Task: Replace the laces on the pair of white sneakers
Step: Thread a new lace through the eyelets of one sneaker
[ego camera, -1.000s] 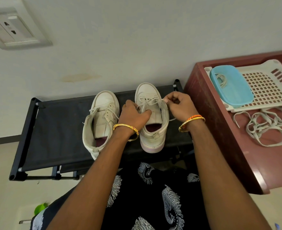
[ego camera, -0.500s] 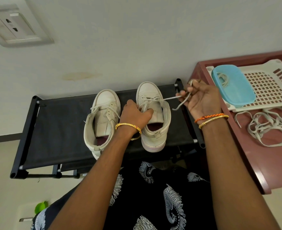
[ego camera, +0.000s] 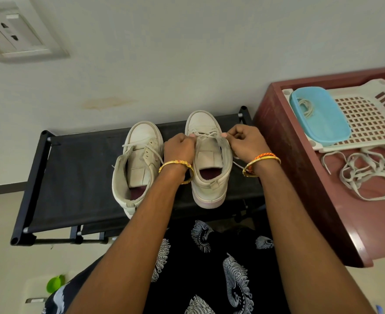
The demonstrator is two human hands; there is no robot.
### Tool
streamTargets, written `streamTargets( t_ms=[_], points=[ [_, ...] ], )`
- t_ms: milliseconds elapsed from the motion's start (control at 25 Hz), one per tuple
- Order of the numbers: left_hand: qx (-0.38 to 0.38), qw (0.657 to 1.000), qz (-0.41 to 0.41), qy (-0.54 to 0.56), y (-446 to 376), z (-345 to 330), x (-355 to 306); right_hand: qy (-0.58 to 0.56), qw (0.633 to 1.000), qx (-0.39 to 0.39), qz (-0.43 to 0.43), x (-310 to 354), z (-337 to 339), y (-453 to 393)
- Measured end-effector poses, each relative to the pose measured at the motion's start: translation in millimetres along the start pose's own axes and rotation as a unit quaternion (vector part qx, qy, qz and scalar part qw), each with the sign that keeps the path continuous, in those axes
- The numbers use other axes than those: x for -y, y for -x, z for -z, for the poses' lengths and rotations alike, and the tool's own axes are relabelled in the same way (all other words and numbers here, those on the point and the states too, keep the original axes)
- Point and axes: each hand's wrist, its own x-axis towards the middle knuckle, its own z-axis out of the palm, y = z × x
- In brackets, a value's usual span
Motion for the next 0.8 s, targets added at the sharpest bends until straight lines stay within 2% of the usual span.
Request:
streamTargets(
  t_ms=[200, 280, 400, 800],
  points=[
    [-0.056, 0.998, 0.023, -0.024, 3, -1, 0, -0.014, 0.998, -0.047, -0.029, 0, 1, 5],
    [-0.072, 0.996, 0.041, -0.023, 3, 0, -1, -0.054, 0.996, -0.052, -0.045, 1, 0, 7],
    [-0.085, 0.994, 0.056, -0.043, 5, 1, -1, -0.127, 0.987, -0.056, -0.077, -1, -2, 8],
    [-0.093, 0.992, 0.085, 0.009, 3, 5, 1, -0.143, 0.981, -0.093, -0.096, 1, -2, 14]
  ],
)
